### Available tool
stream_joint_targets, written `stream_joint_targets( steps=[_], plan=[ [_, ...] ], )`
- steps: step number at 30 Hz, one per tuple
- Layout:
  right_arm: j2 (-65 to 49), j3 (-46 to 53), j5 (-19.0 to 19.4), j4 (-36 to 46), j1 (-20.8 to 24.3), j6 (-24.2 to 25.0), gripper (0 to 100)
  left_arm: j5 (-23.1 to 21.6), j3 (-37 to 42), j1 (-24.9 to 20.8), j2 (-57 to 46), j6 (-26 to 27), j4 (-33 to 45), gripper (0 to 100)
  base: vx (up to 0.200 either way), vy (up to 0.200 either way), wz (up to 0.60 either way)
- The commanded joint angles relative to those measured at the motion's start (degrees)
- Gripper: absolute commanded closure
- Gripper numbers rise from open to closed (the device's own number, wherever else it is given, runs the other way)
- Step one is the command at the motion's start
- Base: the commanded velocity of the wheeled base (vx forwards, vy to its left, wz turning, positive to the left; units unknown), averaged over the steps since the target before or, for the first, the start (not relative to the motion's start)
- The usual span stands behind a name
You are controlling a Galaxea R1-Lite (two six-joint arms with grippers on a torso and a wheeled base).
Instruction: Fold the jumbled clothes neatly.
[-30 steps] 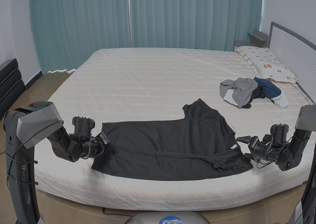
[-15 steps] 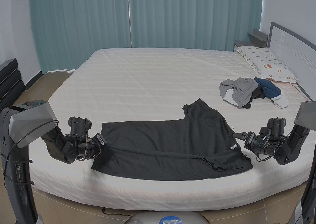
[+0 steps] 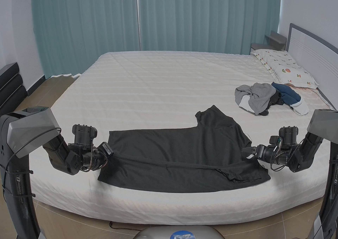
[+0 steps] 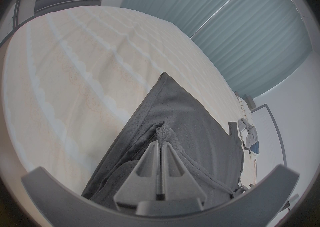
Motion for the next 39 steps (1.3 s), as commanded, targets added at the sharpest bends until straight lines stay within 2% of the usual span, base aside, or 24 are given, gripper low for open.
stream_joint_targets(
  steps=[1, 6, 17, 25, 26, 39],
  plan=[
    [2.4, -2.9, 0.1, 1.0, 0.4, 0.0, 0, 0.0, 0.5, 0.0, -0.1, 0.0, -0.1, 100, 0.000, 0.000, 0.00],
    [2.4, -4.8, 0.1, 3.9, 0.1, -0.4, 0, 0.0, 0.5, 0.0, -0.1, 0.0, -0.1, 100, 0.000, 0.000, 0.00],
    [3.1, -3.5, 0.4, 3.2, -0.1, -3.9, 0, 0.0, 0.8, 0.0, -0.1, 0.0, -0.1, 100, 0.000, 0.000, 0.00],
    [3.4, -1.6, 2.0, 2.2, -0.5, -5.9, 0, 0.0, 0.8, 0.0, -0.1, 0.0, -0.1, 100, 0.000, 0.000, 0.00],
    [3.4, -1.6, 2.0, 2.2, -0.5, -5.9, 100, 0.0, 0.8, 0.0, -0.1, 0.0, -0.1, 100, 0.000, 0.000, 0.00],
    [2.5, 0.2, 2.2, 1.8, -3.6, -6.0, 100, 0.0, 1.3, 0.0, -1.0, -0.9, 0.0, 100, 0.000, 0.000, 0.00]
  ],
)
